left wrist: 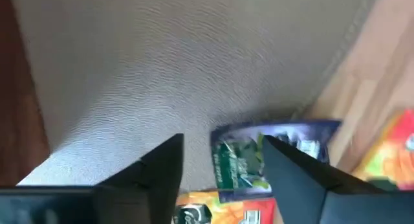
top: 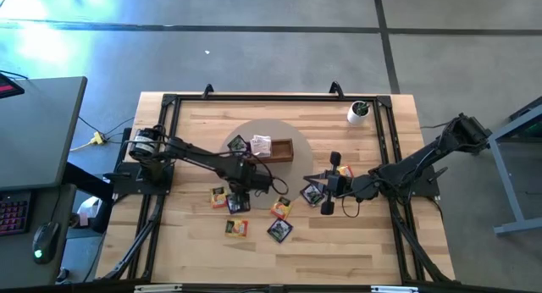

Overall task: Pick & Place Tea
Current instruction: Put the purple tea bag into the left section of the wooden organizer

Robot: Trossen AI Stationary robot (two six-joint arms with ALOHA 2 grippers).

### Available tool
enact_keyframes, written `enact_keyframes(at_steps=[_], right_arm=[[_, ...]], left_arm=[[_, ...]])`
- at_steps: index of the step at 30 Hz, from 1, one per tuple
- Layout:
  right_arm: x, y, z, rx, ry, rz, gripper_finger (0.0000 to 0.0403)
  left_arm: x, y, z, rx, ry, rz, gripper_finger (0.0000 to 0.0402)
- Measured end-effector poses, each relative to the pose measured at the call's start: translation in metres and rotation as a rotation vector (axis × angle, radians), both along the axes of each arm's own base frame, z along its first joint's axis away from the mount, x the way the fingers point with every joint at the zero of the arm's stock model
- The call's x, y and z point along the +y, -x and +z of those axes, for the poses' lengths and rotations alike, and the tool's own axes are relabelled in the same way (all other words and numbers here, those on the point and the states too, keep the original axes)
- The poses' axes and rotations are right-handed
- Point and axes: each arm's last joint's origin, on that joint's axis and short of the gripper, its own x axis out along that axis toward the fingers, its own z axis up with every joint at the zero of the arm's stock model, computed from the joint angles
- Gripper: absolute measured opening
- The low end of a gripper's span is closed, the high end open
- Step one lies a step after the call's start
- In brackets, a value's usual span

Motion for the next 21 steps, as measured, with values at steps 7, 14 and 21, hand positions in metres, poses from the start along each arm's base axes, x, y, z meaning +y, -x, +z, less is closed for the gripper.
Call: enact_keyframes(at_steps=[7,14,21], right_arm=[[0.000,0.000,0.000,0.000,0.000,0.001,0.0003],[0.000,0.000,0.000,0.001,-0.001,0.003,0.0010],[0.000,0.000,0.000,0.000,-0.001,0.003,0.0005]], left_arm=[[0.006,0.000,-0.012,0.048,-0.025,-0.023,0.0228],[0.004,-0.003,-0.028,0.079,-0.002,-0.053,0.0185],[0.003,-0.006,-0.029,0.103,0.017,0.032,0.0128]])
